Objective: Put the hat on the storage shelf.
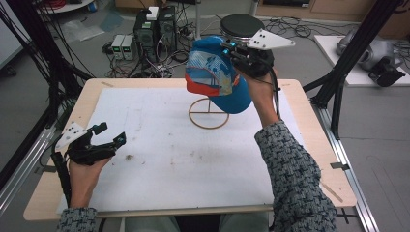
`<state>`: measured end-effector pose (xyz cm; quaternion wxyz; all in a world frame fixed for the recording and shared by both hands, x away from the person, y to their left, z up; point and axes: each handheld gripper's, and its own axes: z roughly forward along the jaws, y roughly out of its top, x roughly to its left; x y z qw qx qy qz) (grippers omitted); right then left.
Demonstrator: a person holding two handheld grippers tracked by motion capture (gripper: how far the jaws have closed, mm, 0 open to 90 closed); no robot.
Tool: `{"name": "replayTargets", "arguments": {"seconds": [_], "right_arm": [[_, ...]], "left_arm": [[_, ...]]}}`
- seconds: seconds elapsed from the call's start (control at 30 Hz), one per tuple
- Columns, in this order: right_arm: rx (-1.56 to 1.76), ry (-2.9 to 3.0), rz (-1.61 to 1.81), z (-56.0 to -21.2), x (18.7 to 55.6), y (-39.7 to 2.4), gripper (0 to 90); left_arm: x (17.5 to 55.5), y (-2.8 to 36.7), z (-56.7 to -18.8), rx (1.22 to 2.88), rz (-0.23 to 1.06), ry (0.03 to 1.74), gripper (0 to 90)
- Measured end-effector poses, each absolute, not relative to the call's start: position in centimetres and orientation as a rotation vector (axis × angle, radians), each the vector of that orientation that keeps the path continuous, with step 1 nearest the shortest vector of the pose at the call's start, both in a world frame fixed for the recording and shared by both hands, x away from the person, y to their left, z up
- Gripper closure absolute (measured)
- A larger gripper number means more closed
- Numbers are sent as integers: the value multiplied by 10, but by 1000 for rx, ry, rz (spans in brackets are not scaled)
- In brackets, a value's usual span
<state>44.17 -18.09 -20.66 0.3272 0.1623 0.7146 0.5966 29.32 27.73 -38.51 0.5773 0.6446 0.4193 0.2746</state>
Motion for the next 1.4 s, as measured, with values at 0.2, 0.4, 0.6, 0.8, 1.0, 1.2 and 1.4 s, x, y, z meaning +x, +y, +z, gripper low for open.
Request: {"name": "replayTargets", "arguments": {"seconds": [0.2, 0.4, 0.6, 0.8, 1.0, 1.2, 1.4], "right_arm": [[443, 1919, 1515, -206, 459, -168, 894], [480, 1973, 1474, -211, 473, -159, 894], [523, 2007, 1438, -216, 483, -150, 893], [563, 2040, 1417, -223, 491, -146, 892], [572, 2038, 1390, -223, 496, -140, 892], [627, 2042, 1375, -220, 503, -133, 892], [642, 2017, 1398, -215, 505, -128, 892]], "left_arm": [[293, 277, -385, 1505, 640, 982, 146], [294, 277, -386, 1511, 637, 980, 146], [294, 277, -386, 1511, 634, 980, 146], [295, 275, -386, 1508, 629, 979, 146], [296, 274, -387, 1514, 627, 977, 146], [295, 275, -387, 1513, 624, 980, 146], [295, 277, -387, 1506, 627, 980, 146]]}}
